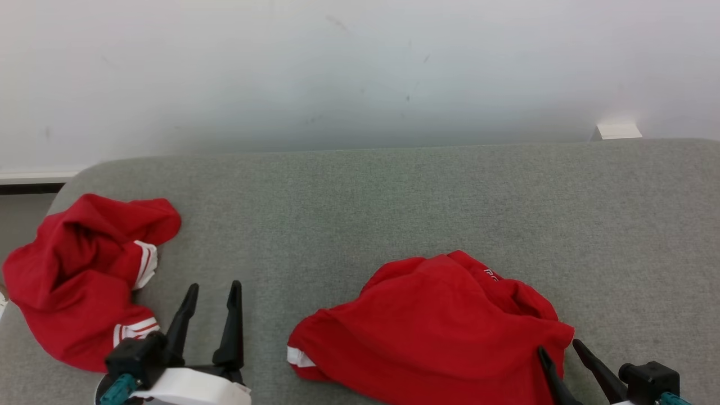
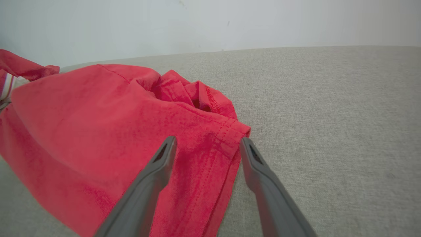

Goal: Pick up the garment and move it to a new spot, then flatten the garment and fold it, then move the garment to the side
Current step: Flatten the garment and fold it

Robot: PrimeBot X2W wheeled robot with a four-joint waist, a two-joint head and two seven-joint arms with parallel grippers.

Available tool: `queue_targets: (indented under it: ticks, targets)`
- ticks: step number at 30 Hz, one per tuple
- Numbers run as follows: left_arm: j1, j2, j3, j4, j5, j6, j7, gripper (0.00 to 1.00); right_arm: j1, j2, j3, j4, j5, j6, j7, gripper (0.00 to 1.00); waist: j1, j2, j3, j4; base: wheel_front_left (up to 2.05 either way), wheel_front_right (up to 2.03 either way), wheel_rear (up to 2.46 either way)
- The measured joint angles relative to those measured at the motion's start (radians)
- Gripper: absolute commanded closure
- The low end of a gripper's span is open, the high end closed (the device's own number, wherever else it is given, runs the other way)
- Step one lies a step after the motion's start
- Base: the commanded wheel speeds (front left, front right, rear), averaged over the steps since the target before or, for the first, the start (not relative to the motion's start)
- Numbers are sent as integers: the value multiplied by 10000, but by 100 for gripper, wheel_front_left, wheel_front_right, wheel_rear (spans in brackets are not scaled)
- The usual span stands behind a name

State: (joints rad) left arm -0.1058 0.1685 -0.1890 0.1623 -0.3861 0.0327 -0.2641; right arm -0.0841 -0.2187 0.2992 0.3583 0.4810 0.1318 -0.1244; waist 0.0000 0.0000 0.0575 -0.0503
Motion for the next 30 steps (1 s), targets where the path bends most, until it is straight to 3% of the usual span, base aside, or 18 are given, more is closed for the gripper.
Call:
queue_targets:
  ticks: [11,12,13,14,21,30]
  targets:
    - [-82,-399,585,382,529,-552,0,0,-568,-46,299,1035,506,0,-201,0,0,0,152,292,0,0,0]
    - [-82,-430,614,407,564,-593,0,0,-592,-48,341,1081,558,0,-255,51,0,0,160,309,0,0,0]
    - [-83,-460,654,433,604,-625,0,0,-598,-50,397,1131,614,0,-278,90,0,0,165,325,0,0,0]
    - [-84,-489,692,460,623,-654,0,0,-604,-56,443,1183,675,0,-336,100,0,0,169,341,0,0,0]
    - [-115,-629,878,581,786,-859,2,0,-755,-249,834,669,1601,0,-516,100,0,0,190,471,0,0,0]
    - [-307,-826,949,663,1058,-1072,0,0,-1781,-1337,1022,-734,4034,0,301,100,0,0,600,649,0,0,0]
